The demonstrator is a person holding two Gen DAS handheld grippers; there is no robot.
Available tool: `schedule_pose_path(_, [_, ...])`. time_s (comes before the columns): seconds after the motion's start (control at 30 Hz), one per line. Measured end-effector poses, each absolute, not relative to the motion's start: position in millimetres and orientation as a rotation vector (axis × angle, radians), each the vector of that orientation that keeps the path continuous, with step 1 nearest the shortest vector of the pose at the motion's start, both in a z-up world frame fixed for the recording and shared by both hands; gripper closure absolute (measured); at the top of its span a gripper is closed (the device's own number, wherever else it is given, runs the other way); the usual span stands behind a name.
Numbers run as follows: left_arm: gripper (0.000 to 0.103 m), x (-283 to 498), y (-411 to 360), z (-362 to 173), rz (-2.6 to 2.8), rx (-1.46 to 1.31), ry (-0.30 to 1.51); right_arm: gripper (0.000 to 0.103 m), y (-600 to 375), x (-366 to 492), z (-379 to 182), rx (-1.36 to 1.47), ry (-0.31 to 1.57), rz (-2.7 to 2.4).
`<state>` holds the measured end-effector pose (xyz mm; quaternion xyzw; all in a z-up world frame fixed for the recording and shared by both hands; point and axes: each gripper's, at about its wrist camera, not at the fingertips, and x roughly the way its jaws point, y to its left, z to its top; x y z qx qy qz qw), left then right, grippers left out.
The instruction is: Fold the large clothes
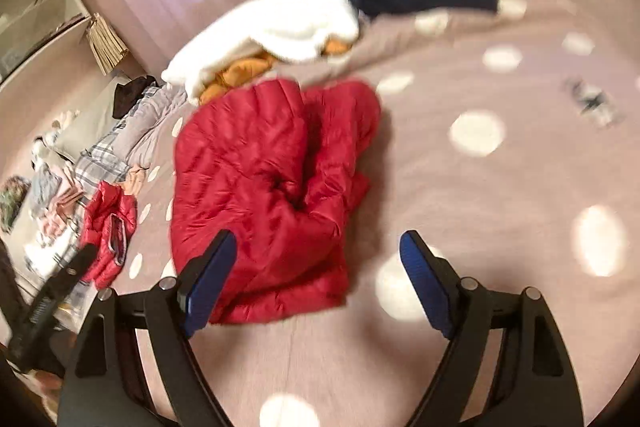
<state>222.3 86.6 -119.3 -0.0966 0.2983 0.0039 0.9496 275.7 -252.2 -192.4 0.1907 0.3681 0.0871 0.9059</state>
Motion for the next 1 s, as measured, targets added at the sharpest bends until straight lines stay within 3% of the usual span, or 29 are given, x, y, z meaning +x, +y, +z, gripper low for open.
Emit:
schedule_pose_path(0.13, [0.002,182.3,70.8,-74.5,0.010,-0.258,0.498,0.018,-250.9,227.7,-138.2,0.311,0.677,0.128])
schedule_pose_path(0.27, [0.002,164.7,60.4,-52.7,-0.022,-0.292,0.445,0.001,-249.4,189.7,-95.6,0.248,0.580,0.094])
schedule_pose_path(0.5, [0.001,156.6,42.5,-45.8,-0.028,-0.218,0.395,0.001,-238.3,155.3,-62.1,0.215,0.465,0.092])
schedule_pose_path(1.0, [0.001,162.8,17.8,-44.5,-0.013,-0.140,0.449,0.001,-232.9,146.4,-59.6,0.198,0.495,0.087])
